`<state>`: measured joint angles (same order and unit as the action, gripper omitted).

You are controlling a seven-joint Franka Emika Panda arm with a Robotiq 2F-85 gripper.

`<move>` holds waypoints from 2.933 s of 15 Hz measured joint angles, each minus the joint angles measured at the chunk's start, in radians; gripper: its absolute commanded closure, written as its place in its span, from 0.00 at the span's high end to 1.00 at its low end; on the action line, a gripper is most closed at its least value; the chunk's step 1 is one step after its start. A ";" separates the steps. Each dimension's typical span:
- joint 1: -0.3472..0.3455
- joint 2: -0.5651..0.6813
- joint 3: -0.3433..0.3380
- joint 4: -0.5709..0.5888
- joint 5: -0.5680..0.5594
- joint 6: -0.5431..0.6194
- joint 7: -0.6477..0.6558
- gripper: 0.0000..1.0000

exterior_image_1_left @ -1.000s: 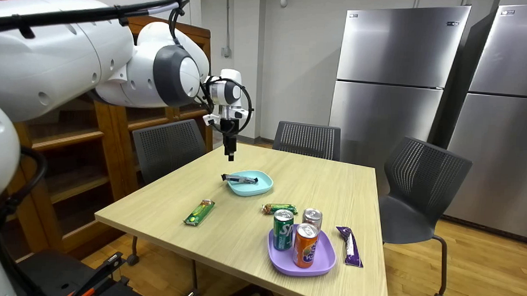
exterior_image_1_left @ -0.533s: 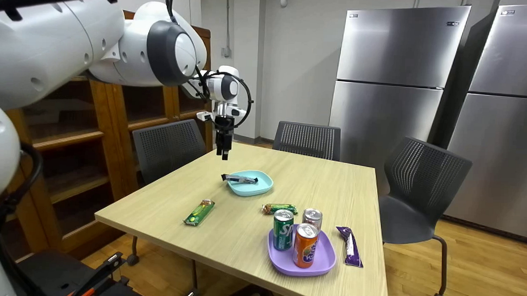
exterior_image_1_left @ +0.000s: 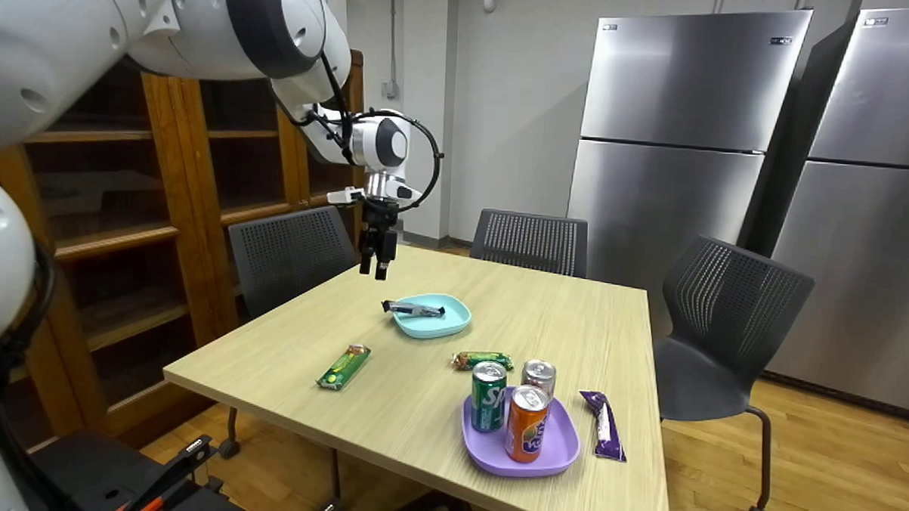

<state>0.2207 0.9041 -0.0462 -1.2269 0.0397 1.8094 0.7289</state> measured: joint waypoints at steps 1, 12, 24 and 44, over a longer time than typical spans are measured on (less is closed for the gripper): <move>0.000 -0.023 0.000 -0.045 -0.001 0.006 -0.030 1.00; 0.000 -0.242 0.004 -0.540 -0.041 0.161 -0.332 1.00; 0.000 -0.286 0.040 -0.738 -0.128 0.326 -0.470 1.00; 0.006 -0.242 0.063 -0.746 -0.151 0.507 -0.471 1.00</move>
<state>0.2266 0.6621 0.0169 -1.9727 -0.1111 2.3164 0.2579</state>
